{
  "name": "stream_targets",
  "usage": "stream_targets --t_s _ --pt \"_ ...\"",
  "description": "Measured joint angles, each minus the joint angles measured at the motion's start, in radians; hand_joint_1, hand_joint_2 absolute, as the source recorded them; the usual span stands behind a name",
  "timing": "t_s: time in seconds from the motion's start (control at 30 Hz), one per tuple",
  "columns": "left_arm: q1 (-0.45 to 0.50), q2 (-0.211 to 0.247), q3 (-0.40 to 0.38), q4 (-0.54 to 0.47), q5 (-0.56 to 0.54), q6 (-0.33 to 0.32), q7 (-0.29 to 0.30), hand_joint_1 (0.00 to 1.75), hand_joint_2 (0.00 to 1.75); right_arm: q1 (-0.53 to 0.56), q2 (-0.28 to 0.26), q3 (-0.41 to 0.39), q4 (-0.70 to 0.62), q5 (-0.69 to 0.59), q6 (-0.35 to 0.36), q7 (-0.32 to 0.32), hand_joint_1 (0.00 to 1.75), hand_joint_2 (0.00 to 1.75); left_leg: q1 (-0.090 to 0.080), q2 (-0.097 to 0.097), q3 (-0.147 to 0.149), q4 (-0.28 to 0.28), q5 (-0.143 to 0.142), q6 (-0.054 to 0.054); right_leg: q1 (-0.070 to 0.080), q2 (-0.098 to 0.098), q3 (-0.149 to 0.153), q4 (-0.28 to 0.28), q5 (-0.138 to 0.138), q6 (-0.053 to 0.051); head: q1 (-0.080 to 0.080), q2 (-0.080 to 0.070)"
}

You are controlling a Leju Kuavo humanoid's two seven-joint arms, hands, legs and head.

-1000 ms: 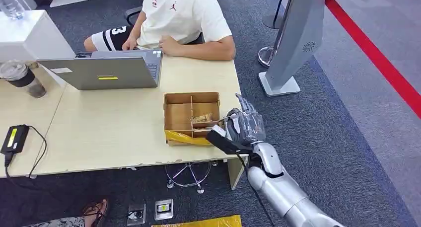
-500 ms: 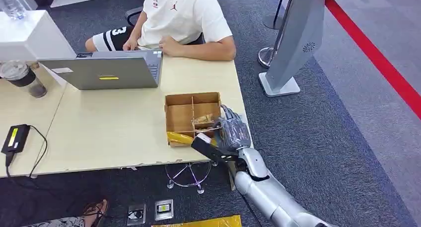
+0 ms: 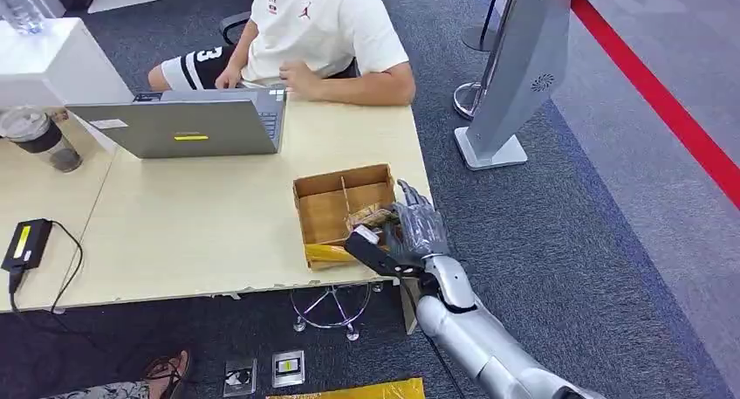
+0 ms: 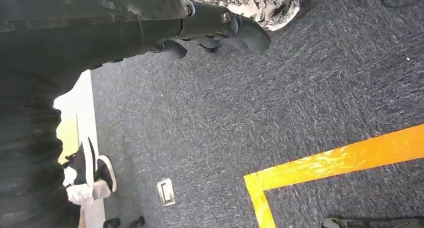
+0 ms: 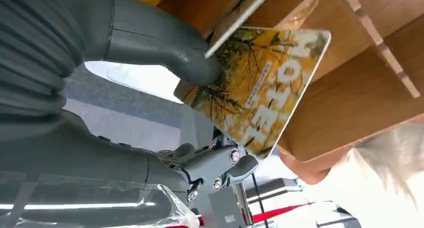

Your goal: Pass the card to the sensor for recognition and then transmit it.

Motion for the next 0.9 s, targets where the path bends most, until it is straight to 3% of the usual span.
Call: stream_targets --t_s 0.53,0.9 --pt "0.005 -0.002 0.001 0.0 0.011 0.011 0.015 0.0 1.75 0.059 -0.09 -0.117 -0.374 -0.008 0.01 0.047 1.75 1.75 0.0 0.001 0.0 0.0 0.0 0.0 0.0 0.001 0.0 0.0 0.0 0.0 0.0 0.0" --pt "0.005 -0.007 0.007 0.0 0.011 0.013 0.018 0.0 1.75 0.072 -0.116 -0.155 -0.457 -0.019 0.01 0.051 1.75 1.75 0.0 0.001 0.0 0.0 0.0 0.0 0.0 0.001 0.0 0.0 0.0 0.0 0.0 0.0"
